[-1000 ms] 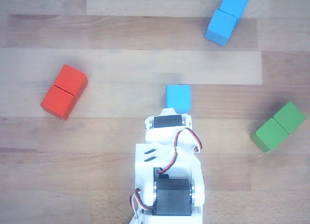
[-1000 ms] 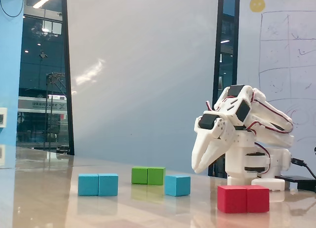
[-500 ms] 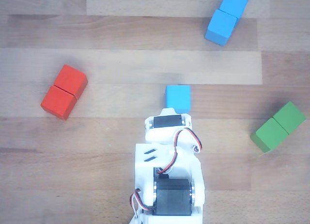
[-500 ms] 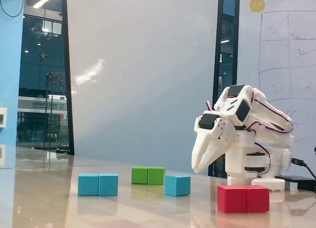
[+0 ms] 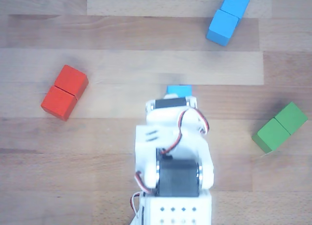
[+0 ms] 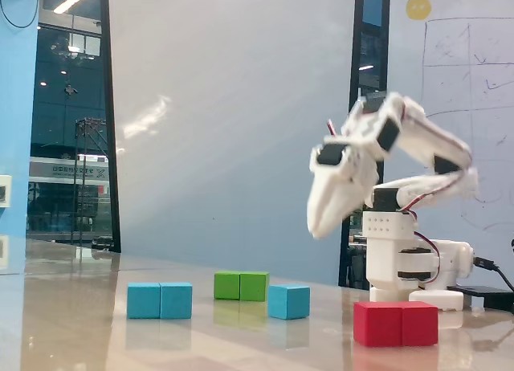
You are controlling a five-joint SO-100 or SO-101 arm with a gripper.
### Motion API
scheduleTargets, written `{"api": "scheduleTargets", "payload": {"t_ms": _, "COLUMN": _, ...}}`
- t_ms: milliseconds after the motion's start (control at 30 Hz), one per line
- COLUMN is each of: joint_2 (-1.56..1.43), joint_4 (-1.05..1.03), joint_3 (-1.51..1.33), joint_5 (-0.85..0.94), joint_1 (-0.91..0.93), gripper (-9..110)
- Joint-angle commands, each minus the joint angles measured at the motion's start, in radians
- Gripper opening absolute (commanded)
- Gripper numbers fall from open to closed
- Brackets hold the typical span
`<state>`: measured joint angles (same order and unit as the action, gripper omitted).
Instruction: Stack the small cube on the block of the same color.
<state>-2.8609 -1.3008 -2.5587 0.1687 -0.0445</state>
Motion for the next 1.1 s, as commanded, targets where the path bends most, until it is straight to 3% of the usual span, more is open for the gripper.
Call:
{"api": "scheduleTargets", "payload": {"t_ms": 0, "joint_2": 0.233, "joint_4": -0.011, "joint_3": 0.368, "joint_5": 0.005, "joint_1": 0.000, "gripper": 0}}
{"api": "scheduleTargets", "payload": {"t_ms": 267, "joint_2": 0.532, "joint_4": 0.005, "joint_3": 0.592, "joint_5": 0.005, "joint_1": 0.000, "gripper": 0}}
{"api": "scheduleTargets", "payload": {"t_ms": 1067, "joint_2": 1.008, "joint_4": -0.009, "joint_3": 0.588, "joint_5": 0.006, "joint_1": 0.003, "gripper": 0}}
